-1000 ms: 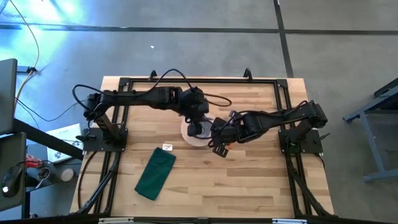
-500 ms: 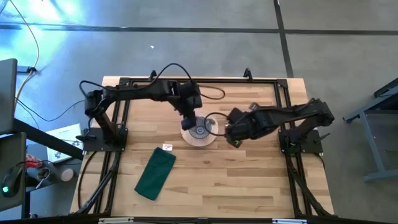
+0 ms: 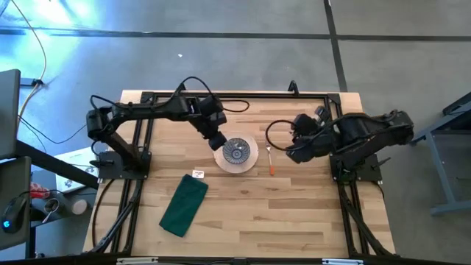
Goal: Set table place
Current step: Put the spoon on the stripe red bowl
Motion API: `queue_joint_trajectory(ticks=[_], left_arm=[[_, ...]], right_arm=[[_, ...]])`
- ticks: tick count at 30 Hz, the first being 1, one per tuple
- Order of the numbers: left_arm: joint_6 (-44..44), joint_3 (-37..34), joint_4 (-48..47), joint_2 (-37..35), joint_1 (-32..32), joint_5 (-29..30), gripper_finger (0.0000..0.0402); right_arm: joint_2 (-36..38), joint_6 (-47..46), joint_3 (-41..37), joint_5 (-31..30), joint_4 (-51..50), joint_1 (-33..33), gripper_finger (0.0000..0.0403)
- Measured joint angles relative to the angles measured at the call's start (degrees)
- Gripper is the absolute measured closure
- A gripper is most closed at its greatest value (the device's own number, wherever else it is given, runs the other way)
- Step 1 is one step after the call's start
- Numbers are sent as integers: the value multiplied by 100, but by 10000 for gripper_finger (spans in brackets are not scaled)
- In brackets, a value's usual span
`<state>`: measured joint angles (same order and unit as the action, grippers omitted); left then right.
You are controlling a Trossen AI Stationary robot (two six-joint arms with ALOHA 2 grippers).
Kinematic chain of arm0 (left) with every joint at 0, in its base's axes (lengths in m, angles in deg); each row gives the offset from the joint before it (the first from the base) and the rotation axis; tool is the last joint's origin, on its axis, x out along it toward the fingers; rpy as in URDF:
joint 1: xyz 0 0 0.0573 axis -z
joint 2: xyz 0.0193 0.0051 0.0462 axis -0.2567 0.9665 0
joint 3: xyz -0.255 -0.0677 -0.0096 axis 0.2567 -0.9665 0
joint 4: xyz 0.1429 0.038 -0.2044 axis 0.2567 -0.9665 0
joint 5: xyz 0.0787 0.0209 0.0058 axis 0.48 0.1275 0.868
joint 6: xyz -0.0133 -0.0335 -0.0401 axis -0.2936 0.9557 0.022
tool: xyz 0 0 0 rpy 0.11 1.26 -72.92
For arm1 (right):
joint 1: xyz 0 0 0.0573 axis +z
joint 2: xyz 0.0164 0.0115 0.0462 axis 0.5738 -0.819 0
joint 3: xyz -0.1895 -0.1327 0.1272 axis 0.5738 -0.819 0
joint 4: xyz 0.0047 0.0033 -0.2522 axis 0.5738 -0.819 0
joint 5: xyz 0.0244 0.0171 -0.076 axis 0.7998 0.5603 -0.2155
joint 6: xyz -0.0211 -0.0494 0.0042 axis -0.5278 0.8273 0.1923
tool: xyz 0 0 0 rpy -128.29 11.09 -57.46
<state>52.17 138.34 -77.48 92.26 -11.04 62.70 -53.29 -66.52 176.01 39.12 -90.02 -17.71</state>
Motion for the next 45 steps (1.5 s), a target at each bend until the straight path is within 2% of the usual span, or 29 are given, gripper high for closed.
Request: queue_joint_trajectory(ticks=[9, 18, 24, 36, 45], left_arm=[[1421, -1041, 1305, -533, 63, -245, 387], [2035, -1539, 1396, -527, 388, 294, 387], [2314, -1650, 1737, -503, 380, 630, 387], [2639, -1652, 1881, -56, 632, 625, 387], [2703, -1652, 1946, -22, 643, 672, 387]], right_arm=[[22, 969, -4, 5, 0, -269, 293], [22, 1426, -7, 10, -1, -461, 293], [20, 1442, -9, 19, -2, -494, 293], [14, 1401, -9, 10, -2, -494, 293], [14, 1439, -9, 8, -2, -494, 293]])
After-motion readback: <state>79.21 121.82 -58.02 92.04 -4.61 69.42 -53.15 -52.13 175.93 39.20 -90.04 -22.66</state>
